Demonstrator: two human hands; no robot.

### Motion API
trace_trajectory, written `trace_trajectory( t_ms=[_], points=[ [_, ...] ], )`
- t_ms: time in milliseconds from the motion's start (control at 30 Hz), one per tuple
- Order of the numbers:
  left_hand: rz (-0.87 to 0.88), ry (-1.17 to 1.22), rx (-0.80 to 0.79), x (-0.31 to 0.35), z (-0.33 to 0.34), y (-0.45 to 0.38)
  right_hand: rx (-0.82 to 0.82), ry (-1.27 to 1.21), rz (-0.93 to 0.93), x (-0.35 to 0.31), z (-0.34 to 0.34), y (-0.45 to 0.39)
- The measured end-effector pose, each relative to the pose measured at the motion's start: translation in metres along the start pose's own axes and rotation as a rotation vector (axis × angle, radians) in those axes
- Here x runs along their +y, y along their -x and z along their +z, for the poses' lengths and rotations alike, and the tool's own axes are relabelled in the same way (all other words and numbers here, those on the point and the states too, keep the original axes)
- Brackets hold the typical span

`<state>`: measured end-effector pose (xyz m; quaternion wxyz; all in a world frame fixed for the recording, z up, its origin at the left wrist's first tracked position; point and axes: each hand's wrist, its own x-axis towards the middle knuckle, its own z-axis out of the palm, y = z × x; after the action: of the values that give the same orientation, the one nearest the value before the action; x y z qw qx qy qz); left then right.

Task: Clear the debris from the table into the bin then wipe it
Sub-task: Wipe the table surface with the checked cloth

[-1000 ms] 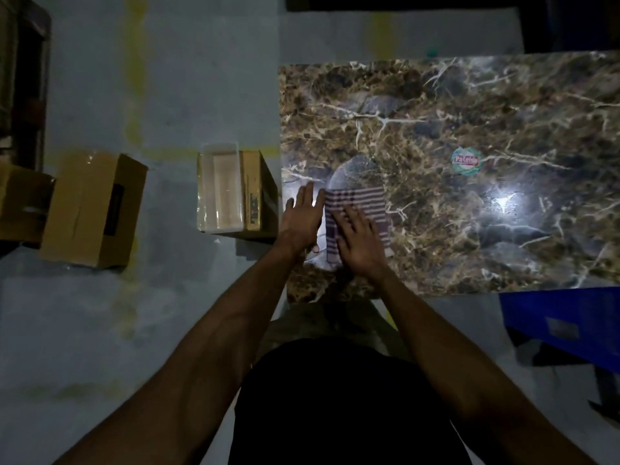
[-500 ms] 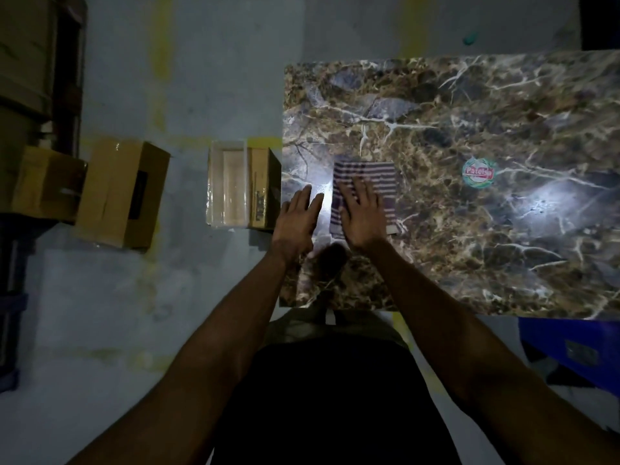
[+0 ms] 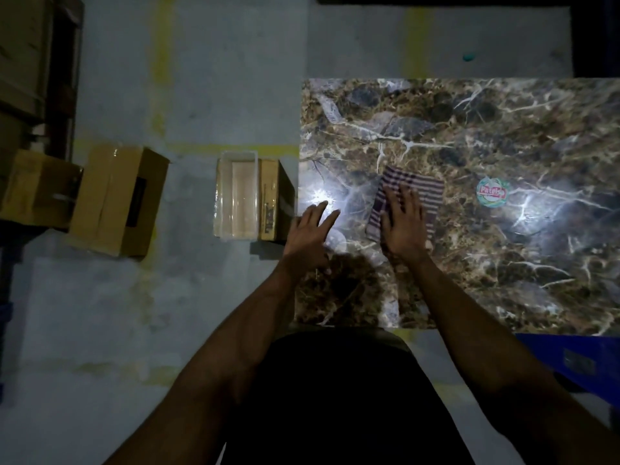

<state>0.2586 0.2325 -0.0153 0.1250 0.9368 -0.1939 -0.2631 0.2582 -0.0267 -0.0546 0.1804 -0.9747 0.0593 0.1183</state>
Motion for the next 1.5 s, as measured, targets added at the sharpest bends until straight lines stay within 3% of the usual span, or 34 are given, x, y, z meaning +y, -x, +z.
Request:
trace_trajectory(
  t_ms=[67,167,300,433,600,733,900,1067,1200,1367,1500],
  points=[
    [0.047,0.018,0.039,-0.009,-0.002,-0.005,0.024,0.005,0.043,-0.027,0.006,-0.027],
    [0.09,0.031,0.126,-0.027,-0.012,-0.019,-0.012,0.005,-0.083,-0.062,0.017,-0.042],
    [-0.005,0.041,0.027,-0.043,-0.026,-0.037,-0.103,-0.009,-0.247,-0.076,0.032,-0.001],
    [0.001,0.082,0.002,-0.048,-0.031,-0.047,-0.153,-0.011,-0.324,-0.047,0.024,0.047],
    [0.002,0.072,-0.012,-0.053,-0.036,-0.049,-0.084,0.004,-0.144,-0.013,0.004,0.019],
    [0.016,0.045,-0.028,-0.048,-0.045,-0.048,-0.004,-0.007,0.007,-0.052,0.01,-0.041],
    [0.004,-0.013,-0.013,-0.042,-0.051,-0.051,-0.114,-0.045,-0.19,-0.091,0.027,-0.04],
    [0.003,-0.097,-0.027,-0.042,-0.041,-0.054,-0.193,0.022,-0.346,-0.046,0.026,0.023],
    [-0.034,-0.129,-0.038,-0.037,-0.039,-0.059,-0.126,0.003,-0.227,-0.013,-0.002,0.019],
    [-0.032,-0.06,-0.047,-0.032,-0.043,-0.06,-0.011,-0.039,0.008,-0.055,0.004,-0.046],
    [-0.022,-0.045,-0.089,-0.033,-0.044,-0.063,-0.119,-0.044,-0.135,-0.091,0.017,-0.046]
  ],
)
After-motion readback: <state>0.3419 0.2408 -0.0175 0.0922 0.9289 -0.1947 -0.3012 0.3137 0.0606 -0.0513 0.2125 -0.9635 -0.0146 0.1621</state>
